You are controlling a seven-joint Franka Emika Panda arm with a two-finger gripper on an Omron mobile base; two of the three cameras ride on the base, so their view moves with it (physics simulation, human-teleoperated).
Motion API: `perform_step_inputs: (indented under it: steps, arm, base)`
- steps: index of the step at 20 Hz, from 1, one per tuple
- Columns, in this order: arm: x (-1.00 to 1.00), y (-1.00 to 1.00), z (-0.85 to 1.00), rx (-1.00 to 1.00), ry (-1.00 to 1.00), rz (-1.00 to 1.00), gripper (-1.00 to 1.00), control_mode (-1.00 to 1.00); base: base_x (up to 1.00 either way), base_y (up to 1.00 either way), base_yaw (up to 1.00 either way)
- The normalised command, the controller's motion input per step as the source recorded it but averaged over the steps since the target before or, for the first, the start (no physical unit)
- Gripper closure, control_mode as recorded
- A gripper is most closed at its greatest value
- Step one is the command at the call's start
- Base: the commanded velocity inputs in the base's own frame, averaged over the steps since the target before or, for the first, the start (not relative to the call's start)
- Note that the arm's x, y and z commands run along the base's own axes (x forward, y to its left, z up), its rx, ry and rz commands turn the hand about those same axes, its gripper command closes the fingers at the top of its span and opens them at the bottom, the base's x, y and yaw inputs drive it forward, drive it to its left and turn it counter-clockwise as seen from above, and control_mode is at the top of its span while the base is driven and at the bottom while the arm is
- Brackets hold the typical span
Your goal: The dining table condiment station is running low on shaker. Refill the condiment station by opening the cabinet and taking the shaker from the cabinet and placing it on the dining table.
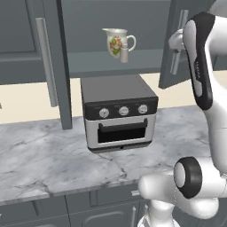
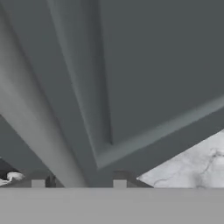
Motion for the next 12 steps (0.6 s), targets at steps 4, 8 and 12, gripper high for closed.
perform_step_inputs:
  steps: [4, 8, 12]
  arm:
    - [-1.0, -1.0, 0.0, 0.0, -0.21, -0.06, 1.0, -1.0]
    - [-1.0, -1.0, 0.05, 0.0, -0.11, -0.13, 1.0, -1.0]
    - [-1.0, -0.74, 0.16, -0.01, -0.07, -0.17, -1.0, -1.0]
  base:
    - [0.0, 0.0, 0.0]
    - [0.0, 0.0, 0.0]
    - [0.0, 0.0, 0.0]
